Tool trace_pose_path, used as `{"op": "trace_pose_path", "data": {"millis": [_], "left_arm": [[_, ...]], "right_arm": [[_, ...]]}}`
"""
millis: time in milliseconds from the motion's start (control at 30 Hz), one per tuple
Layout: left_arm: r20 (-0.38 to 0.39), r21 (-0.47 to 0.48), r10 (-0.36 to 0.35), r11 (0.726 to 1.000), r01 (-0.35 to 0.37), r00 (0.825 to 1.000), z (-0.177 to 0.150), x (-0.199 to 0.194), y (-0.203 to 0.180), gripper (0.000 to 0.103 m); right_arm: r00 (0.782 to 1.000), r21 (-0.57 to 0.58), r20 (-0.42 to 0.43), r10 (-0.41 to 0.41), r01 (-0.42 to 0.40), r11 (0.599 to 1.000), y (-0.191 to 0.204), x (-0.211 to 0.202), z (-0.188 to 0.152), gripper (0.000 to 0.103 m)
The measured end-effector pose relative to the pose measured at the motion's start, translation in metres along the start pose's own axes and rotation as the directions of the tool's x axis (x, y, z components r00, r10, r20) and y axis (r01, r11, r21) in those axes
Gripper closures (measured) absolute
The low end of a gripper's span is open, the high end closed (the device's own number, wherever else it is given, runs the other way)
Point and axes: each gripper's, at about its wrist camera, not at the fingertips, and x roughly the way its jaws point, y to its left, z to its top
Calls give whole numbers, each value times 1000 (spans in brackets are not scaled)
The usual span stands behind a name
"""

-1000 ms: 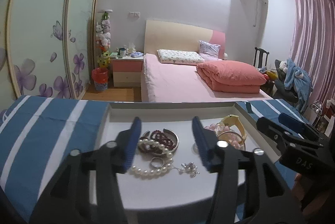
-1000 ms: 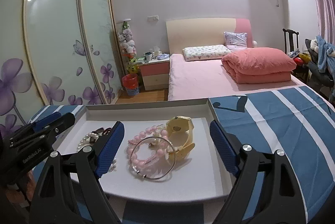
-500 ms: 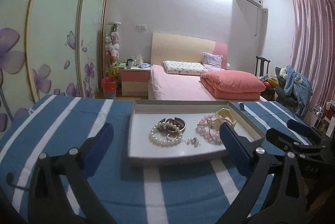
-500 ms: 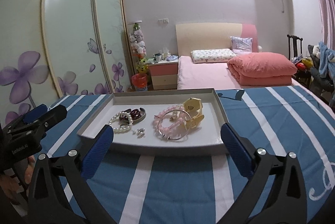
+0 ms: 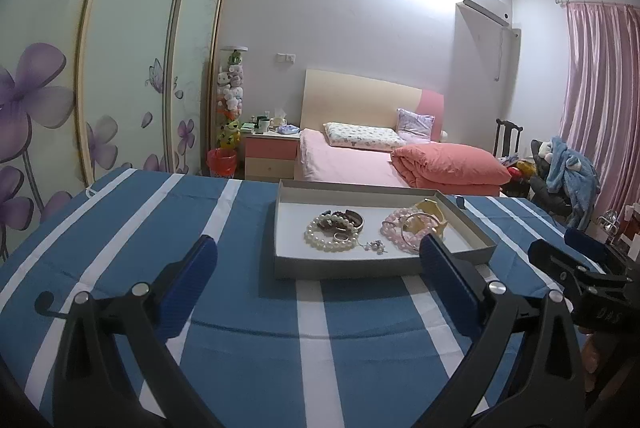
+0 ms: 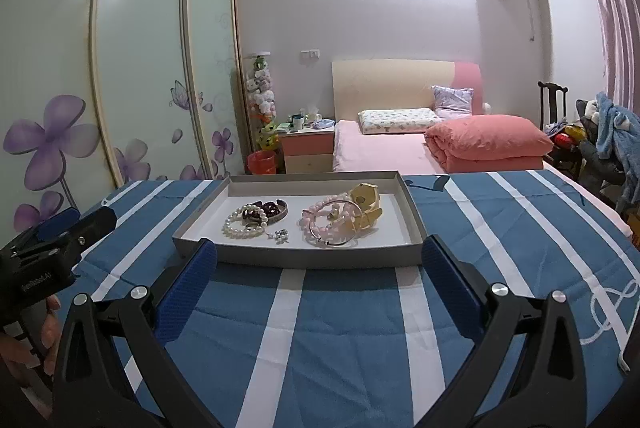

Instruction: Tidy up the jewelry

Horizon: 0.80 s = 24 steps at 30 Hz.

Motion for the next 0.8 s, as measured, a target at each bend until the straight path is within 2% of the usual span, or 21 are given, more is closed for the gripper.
{"op": "trace_pose_path", "data": {"millis": [467, 800], "left_arm": [[-15, 18, -17, 1000, 18, 1000, -14, -18, -7, 4], [-24, 32, -29, 999, 29, 999, -15, -21, -13, 4]], "right_arm": [[999, 94, -19, -27, 28, 995, -12, -17, -18, 2], [1000, 89, -10, -22, 23, 996, -13, -23, -14, 2]]}}
